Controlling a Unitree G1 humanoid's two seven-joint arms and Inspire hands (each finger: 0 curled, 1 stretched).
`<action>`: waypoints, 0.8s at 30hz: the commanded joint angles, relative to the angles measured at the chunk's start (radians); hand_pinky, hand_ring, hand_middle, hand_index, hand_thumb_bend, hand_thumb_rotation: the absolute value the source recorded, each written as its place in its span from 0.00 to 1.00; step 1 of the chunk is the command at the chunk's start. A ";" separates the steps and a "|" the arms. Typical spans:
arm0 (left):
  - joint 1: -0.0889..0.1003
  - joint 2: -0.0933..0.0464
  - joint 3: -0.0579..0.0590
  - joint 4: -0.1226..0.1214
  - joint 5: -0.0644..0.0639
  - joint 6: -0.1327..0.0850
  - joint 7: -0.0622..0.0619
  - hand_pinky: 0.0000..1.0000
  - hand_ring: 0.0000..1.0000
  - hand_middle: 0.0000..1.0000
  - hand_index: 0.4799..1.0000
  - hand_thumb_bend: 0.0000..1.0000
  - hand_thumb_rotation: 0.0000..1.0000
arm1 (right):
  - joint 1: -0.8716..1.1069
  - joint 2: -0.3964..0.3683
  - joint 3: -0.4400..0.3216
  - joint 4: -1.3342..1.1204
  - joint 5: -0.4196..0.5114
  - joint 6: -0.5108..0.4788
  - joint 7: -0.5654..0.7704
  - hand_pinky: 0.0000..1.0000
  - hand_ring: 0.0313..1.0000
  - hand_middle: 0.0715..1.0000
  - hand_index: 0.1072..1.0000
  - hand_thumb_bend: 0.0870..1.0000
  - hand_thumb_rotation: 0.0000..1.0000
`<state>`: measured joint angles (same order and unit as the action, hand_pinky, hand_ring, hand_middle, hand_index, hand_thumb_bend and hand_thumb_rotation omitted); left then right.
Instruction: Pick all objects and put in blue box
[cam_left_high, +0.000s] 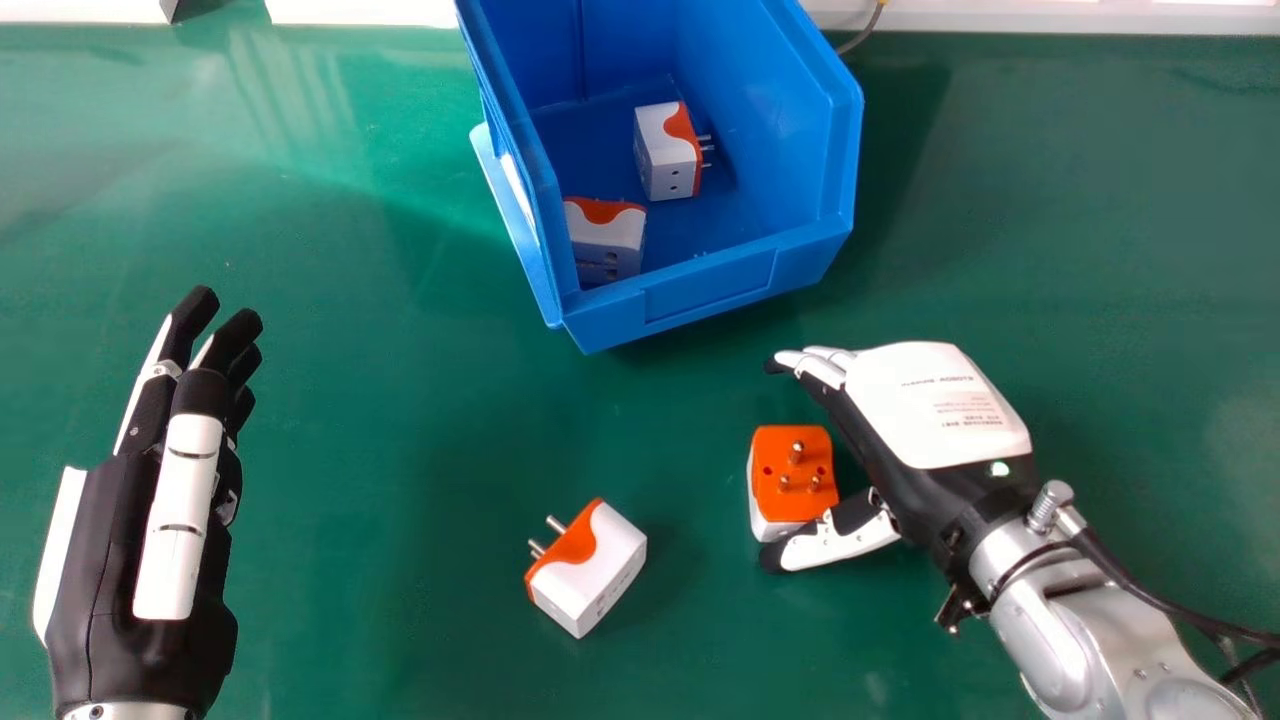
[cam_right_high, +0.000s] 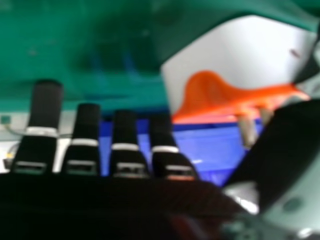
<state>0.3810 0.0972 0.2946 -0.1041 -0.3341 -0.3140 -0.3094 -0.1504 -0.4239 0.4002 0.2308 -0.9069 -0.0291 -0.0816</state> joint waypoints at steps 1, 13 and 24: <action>0.005 0.013 0.011 -0.007 -0.001 -0.031 -0.009 1.00 0.95 0.92 0.87 0.61 0.79 | 0.011 0.000 0.016 0.025 0.009 0.013 0.027 0.72 0.82 0.84 0.81 0.78 0.39; 0.003 0.025 0.020 0.013 -0.005 -0.048 -0.028 0.99 0.96 0.92 0.89 0.61 0.82 | 0.026 -0.036 0.042 0.013 0.004 0.038 0.096 0.73 0.82 0.84 0.81 0.79 0.36; -0.009 0.022 0.025 0.001 -0.003 -0.035 -0.007 0.97 0.94 0.91 0.86 0.62 0.79 | 0.036 -0.083 0.065 0.014 0.001 0.039 0.152 0.74 0.82 0.84 0.80 0.80 0.31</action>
<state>0.3761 0.1102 0.3087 -0.0827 -0.3338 -0.3390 -0.3227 -0.1637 -0.4761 0.4425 0.2022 -0.8988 -0.0044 0.0139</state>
